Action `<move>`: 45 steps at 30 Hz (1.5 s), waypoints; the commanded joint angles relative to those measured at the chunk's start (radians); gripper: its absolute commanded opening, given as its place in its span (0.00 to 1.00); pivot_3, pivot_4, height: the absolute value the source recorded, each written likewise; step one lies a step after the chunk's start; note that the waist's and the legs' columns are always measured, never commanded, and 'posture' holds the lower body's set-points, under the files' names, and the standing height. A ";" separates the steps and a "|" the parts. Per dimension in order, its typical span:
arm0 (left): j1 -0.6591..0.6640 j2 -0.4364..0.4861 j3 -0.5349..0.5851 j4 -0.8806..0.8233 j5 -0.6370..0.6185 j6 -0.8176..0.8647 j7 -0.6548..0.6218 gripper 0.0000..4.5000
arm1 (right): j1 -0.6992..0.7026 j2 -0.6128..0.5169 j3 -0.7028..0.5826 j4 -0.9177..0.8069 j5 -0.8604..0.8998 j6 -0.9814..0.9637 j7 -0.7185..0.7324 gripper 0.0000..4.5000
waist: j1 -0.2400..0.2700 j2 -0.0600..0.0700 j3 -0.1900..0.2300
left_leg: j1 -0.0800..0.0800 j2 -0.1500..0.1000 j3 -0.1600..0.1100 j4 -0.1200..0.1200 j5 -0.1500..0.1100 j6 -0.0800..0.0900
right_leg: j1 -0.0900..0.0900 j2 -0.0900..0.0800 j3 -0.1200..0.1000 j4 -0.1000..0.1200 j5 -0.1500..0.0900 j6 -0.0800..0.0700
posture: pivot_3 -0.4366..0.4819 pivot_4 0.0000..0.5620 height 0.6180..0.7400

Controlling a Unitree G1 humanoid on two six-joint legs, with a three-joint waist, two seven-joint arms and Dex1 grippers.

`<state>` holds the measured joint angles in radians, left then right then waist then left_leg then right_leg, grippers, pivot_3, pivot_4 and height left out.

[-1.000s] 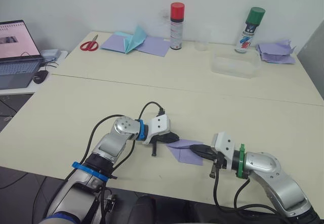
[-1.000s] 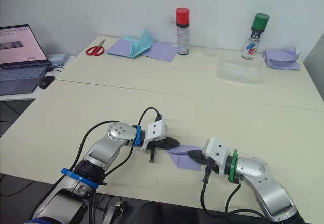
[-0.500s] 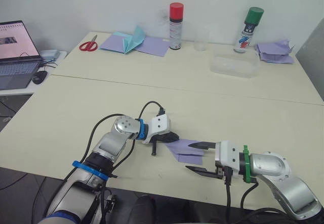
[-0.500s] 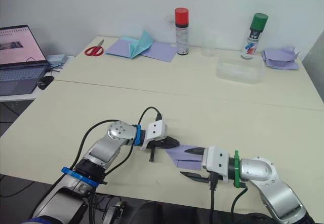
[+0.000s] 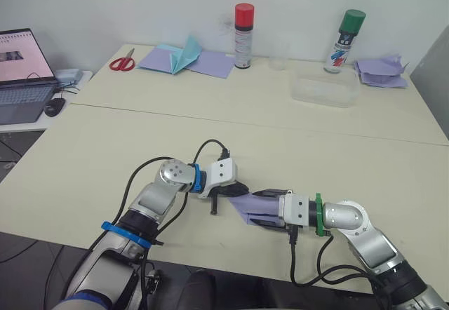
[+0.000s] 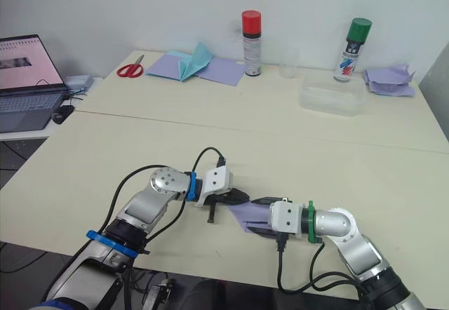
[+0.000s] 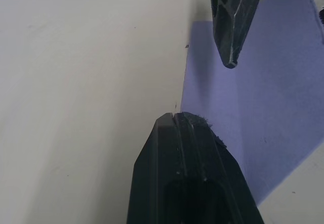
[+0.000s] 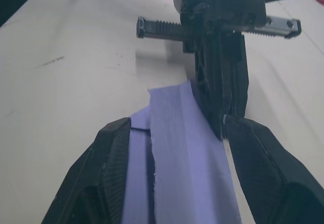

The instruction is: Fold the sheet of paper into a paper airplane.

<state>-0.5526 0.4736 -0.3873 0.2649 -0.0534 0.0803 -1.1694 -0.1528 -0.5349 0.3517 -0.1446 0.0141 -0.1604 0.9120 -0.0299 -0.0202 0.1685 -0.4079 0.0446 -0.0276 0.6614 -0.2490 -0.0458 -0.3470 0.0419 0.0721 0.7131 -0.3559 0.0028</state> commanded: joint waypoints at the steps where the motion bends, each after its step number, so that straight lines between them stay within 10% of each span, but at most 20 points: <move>1: 0.026 0.009 -0.033 0.014 0.049 0.016 0.001 0.00 | -0.023 0.024 0.009 0.010 -0.006 -0.038 -0.008 0.64 | 0.000 0.000 0.000 | 0.000 0.000 0.000 0.000 0.000 0.000 | 0.000 0.000 0.000 0.000 0.000 0.000 | 0.48 0.27 1.00; 10: 0.014 -0.002 -0.035 0.028 0.054 0.014 0.004 0.00 | -0.064 0.057 0.017 0.085 -0.033 -0.074 -0.014 0.00 | 0.000 0.000 0.000 | 0.000 0.000 0.000 0.000 0.000 0.000 | 0.000 0.000 0.000 0.000 0.000 0.000 | 0.48 0.27 1.00; 45: 0.022 0.120 0.105 -0.018 0.009 -0.030 0.017 0.00 | -0.155 0.110 0.048 0.114 -0.072 0.310 -0.076 0.00 | -0.011 0.000 0.000 | 0.008 0.003 0.002 -0.003 0.000 0.000 | 0.003 0.000 0.000 0.000 -0.002 0.004 | 0.48 0.27 1.00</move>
<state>-0.5371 0.5808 -0.3157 0.2695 -0.0328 0.0399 -1.1651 -0.3080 -0.4234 0.3901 -0.0513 -0.0336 0.1315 0.8457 -0.0411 -0.0198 0.1687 -0.4005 0.0474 -0.0256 0.6584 -0.2491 -0.0457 -0.3445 0.0418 0.0719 0.7130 -0.3581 0.0065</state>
